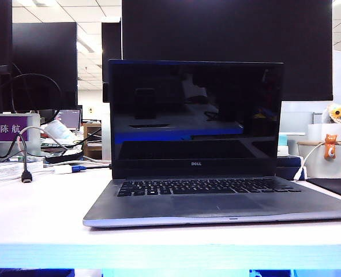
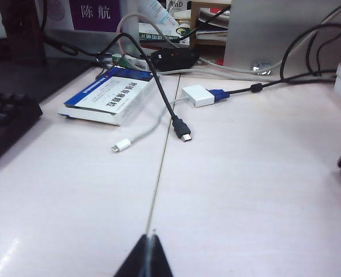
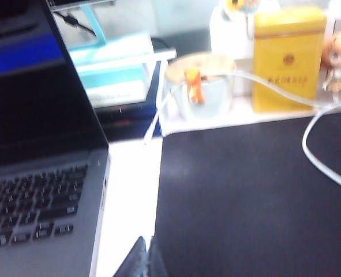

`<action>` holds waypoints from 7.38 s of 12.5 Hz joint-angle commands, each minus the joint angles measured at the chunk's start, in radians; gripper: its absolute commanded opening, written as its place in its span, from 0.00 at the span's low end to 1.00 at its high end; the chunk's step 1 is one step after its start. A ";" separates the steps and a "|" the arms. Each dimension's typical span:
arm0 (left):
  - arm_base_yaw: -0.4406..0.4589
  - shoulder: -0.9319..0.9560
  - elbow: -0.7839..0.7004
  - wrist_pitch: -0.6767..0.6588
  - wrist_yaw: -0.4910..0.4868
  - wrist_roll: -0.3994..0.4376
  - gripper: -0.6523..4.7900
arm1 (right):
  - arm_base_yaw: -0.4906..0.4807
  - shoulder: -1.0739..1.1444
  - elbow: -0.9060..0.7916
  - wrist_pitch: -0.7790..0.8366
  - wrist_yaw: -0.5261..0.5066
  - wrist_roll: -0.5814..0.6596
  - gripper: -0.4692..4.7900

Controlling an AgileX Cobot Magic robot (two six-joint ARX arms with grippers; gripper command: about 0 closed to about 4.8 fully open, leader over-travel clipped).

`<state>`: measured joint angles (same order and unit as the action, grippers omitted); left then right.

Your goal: Close the lid of the gray laptop.

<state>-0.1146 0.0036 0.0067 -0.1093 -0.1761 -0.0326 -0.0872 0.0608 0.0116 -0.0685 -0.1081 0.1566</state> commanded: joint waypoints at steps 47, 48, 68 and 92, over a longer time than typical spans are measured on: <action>-0.352 1.637 1.654 -0.585 0.319 0.246 0.11 | 0.003 0.963 1.051 -0.430 -0.575 -0.084 0.08; -0.350 1.647 1.691 -0.623 0.322 0.248 0.11 | 0.003 0.963 1.051 -0.428 -0.576 -0.085 0.08; -0.286 1.954 2.185 -0.876 0.489 0.428 0.11 | 0.001 0.987 1.049 -0.421 -0.628 -0.109 0.08; -0.543 1.975 2.004 -0.977 0.410 0.260 0.11 | -0.001 0.987 1.045 -0.481 -0.626 -0.153 0.08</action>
<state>-0.6456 2.0003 2.0083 -1.0866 0.2279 0.2329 -0.0864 1.0508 1.0557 -0.5579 -0.7300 0.0128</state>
